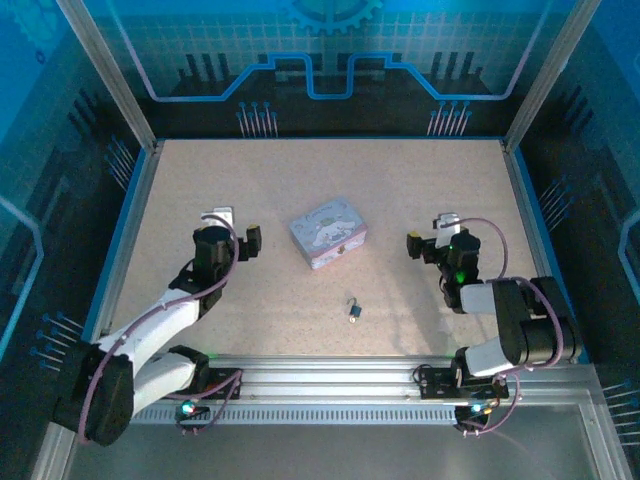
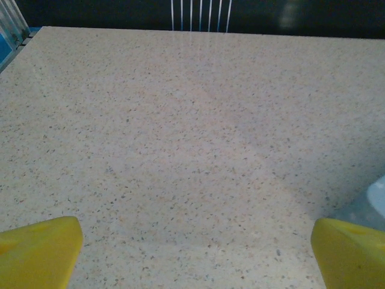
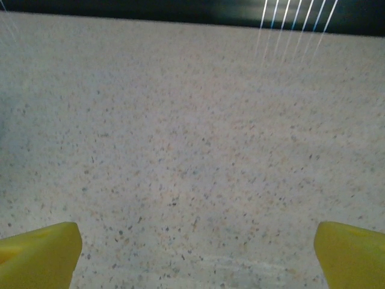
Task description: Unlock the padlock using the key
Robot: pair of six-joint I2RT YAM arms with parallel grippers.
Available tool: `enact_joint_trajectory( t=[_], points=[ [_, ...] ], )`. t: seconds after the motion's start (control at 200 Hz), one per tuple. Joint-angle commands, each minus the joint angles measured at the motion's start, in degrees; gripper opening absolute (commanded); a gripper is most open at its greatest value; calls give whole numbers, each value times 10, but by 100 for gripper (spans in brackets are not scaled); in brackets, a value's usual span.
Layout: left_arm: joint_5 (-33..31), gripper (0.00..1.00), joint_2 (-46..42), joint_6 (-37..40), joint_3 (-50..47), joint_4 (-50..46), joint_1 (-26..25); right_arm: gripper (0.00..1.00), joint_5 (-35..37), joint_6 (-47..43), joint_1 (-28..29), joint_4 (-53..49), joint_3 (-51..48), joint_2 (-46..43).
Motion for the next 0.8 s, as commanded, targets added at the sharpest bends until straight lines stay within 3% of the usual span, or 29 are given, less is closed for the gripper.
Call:
enact_joint_trajectory(
  t=[0.0,0.035,0.27,0.795],
  points=[
    [-1,99,18,31,9,37,14,100,-3,-6,-10,-17,48,14],
    [0,99,25,34,8,46,19,100,-1,-4,-10,-56,68,16],
    [32,99,70,42,-8,107,61,100,6,-11,-3,-54,69,18],
    [91,99,222,100,-70,404,102,100,11,-11,-1,-54,69,18]
  ],
)
